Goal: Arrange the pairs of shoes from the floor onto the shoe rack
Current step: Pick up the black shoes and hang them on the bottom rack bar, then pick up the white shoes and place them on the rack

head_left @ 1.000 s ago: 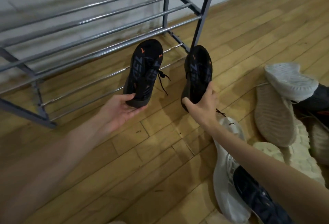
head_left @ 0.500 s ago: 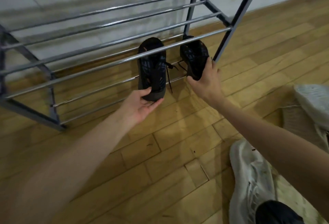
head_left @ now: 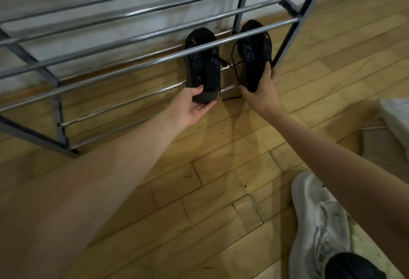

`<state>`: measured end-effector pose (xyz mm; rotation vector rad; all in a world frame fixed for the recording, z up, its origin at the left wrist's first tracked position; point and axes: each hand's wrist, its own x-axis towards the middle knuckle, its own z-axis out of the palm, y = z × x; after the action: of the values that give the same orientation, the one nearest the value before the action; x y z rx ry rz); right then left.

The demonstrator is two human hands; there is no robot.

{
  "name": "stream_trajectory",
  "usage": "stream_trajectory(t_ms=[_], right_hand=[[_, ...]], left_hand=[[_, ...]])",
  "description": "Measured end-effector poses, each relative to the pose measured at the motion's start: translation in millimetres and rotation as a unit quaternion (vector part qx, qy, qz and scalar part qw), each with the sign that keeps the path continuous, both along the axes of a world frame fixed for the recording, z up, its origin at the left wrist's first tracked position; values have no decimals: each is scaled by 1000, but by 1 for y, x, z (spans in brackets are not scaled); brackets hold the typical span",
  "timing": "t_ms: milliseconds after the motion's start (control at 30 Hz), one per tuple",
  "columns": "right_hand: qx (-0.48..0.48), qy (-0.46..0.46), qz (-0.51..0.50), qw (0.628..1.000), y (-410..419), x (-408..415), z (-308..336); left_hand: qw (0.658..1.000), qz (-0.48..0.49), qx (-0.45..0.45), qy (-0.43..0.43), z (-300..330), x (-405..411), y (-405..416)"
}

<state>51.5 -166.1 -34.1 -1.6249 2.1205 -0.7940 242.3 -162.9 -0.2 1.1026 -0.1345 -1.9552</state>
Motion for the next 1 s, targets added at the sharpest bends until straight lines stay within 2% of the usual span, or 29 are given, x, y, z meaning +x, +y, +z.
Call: stream_trajectory(t_ms=[167,333,467,567,667,767,867,900,933,1000], right_hand=[[1,15,28,999,26,-4,7],[23,34,56,998,72,-14,25],[64,56,59,995,124,-33,43],[84,70,40,993,166,-55,52],[107,39,-21,993,209,-73,57],[166,-8,-73,983,244,-77,55],[289,20,-87,953,265,-73,48],[300,29,-94,949,269,-74,45],[283,27,-109,953,272,-77,43],[191,17,-172,966,277,-89,46]], left_hand=[[1000,-10,21,-10,8,-4,3],[990,-83,5,-114,19,-3,22],[965,-174,-6,-198,13,-5,52],[923,-290,-26,-252,6,-14,84],[869,-396,-87,-284,7,-34,112],[820,-440,-165,-327,7,-60,130],[773,-463,-231,-368,4,-84,135],[755,-470,-249,-383,1,-91,135],[732,-480,-270,-400,-1,-97,135],[676,-508,-316,-431,-8,-107,134]])
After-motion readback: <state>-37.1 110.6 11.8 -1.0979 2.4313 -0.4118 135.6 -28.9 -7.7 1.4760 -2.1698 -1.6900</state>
